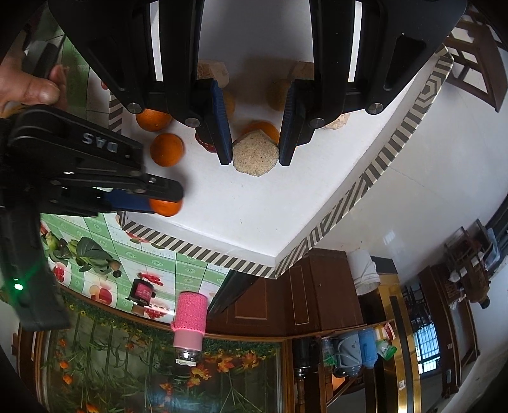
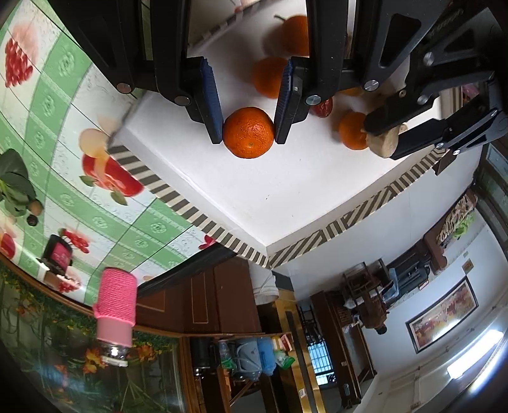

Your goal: Organize fruits

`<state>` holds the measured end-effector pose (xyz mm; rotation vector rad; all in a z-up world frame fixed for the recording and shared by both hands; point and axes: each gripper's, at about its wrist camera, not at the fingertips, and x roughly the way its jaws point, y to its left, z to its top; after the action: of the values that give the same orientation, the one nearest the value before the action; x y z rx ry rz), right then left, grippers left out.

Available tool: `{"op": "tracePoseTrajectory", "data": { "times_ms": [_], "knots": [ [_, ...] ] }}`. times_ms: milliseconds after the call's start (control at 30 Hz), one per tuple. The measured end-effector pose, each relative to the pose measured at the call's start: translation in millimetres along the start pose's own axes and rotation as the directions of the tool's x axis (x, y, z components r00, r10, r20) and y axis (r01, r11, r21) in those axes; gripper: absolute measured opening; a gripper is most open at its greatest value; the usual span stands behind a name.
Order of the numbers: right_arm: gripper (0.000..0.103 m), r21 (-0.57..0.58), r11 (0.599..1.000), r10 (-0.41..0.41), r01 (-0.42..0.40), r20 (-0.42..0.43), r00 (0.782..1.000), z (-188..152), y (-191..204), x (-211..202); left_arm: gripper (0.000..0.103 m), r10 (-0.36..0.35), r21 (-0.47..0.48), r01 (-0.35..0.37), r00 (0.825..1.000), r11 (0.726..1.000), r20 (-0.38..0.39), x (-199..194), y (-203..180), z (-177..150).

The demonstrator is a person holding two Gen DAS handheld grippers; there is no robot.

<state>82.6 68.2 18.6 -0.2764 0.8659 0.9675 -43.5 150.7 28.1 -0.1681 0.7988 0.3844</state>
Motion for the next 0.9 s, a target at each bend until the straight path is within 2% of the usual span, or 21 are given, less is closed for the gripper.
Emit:
{"op": "tracePoseTrajectory", "data": {
  "times_ms": [633, 667, 733, 767, 800, 900],
  "knots": [
    [0.033, -0.034, 0.998, -0.052, 0.050, -0.064, 0.997, 1, 5, 27, 0.030, 0.018, -0.031, -0.020, 0.999, 0.999, -0.049, 7, 3, 0],
    [0.034, -0.030, 0.999, -0.047, 0.046, -0.060, 0.997, 0, 4, 25, 0.031, 0.019, -0.032, -0.021, 0.999, 0.999, -0.051, 7, 3, 0],
    [0.036, -0.012, 1.000, -0.029, 0.028, -0.050, 0.998, -1, 3, 22, 0.042, 0.021, -0.033, -0.023, 0.998, 0.999, -0.056, 8, 3, 0],
    [0.037, 0.000, 1.000, -0.018, 0.018, -0.043, 0.999, -1, 1, 19, 0.052, 0.022, -0.034, -0.024, 0.998, 0.999, -0.055, 7, 3, 0],
    [0.037, 0.006, 1.000, -0.016, 0.016, -0.035, 0.999, -1, 0, 15, 0.057, 0.020, -0.036, -0.022, 0.998, 0.999, -0.052, 7, 3, 0],
    [0.037, 0.009, 0.999, -0.036, 0.036, -0.014, 0.999, -2, -1, 2, 0.057, 0.022, -0.044, -0.023, 0.999, 0.999, -0.032, 1, 5, 0]
  ]
}}
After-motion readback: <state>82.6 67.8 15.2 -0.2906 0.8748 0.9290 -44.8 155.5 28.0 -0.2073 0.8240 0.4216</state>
